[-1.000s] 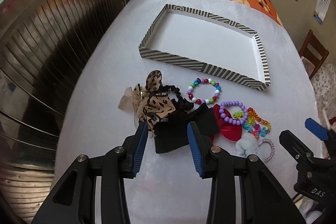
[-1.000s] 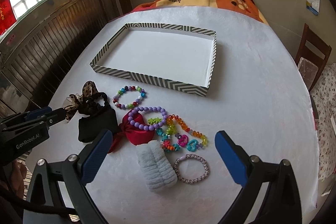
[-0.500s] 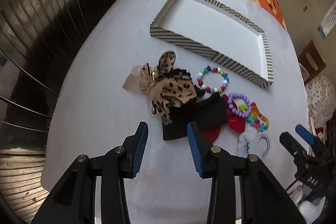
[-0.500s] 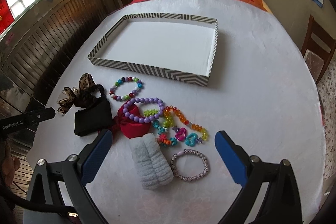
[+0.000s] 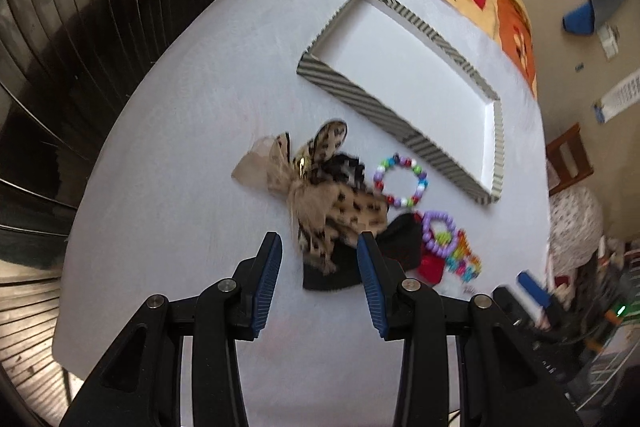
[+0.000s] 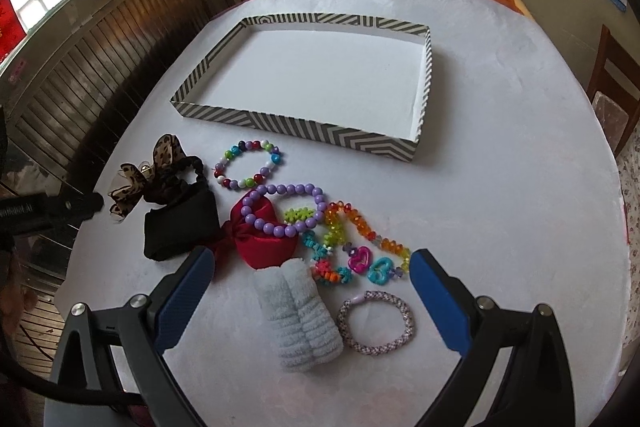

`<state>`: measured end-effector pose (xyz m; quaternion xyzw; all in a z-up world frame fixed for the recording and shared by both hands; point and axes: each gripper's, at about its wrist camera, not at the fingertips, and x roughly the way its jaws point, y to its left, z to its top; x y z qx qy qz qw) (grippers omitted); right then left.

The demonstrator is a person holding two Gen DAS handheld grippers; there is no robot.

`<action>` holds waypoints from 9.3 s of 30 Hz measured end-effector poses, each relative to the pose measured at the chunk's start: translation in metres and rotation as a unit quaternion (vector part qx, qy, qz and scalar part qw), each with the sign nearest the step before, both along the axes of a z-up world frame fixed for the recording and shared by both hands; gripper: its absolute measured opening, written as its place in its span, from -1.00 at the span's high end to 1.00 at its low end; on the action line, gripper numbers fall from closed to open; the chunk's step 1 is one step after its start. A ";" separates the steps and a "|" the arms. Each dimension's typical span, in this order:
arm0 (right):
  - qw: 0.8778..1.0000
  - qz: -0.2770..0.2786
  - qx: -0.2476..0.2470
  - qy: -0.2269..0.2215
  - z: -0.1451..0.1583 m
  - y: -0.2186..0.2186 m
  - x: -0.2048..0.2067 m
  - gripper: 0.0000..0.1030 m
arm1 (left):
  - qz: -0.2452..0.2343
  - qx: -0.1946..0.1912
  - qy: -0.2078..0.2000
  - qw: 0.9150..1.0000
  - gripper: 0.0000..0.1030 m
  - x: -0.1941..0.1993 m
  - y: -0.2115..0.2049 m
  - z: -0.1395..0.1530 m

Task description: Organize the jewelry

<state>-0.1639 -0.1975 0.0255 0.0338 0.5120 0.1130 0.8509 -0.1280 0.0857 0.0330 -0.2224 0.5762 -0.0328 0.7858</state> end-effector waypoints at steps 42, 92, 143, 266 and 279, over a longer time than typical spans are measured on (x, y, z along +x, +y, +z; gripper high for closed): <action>0.988 0.113 -0.093 0.045 -0.074 0.043 0.096 -0.26 | -0.001 -0.039 0.085 0.996 0.24 0.066 0.006 -0.062; 0.995 0.039 0.010 -0.088 0.048 -0.006 0.115 0.82 | -0.057 0.031 -0.078 0.995 0.84 0.136 -0.023 0.047; 0.994 -0.043 0.040 -0.088 0.033 -0.019 0.068 -0.06 | -0.076 0.140 -0.095 0.983 0.28 0.097 -0.068 0.026; 0.994 0.027 0.010 -0.104 0.056 0.012 -0.036 -0.34 | -0.052 0.213 -0.140 0.966 0.28 -0.035 -0.084 0.057; 0.994 0.022 0.010 -0.102 0.056 0.010 -0.037 -0.35 | -0.048 0.205 -0.137 0.968 0.28 -0.036 -0.079 0.053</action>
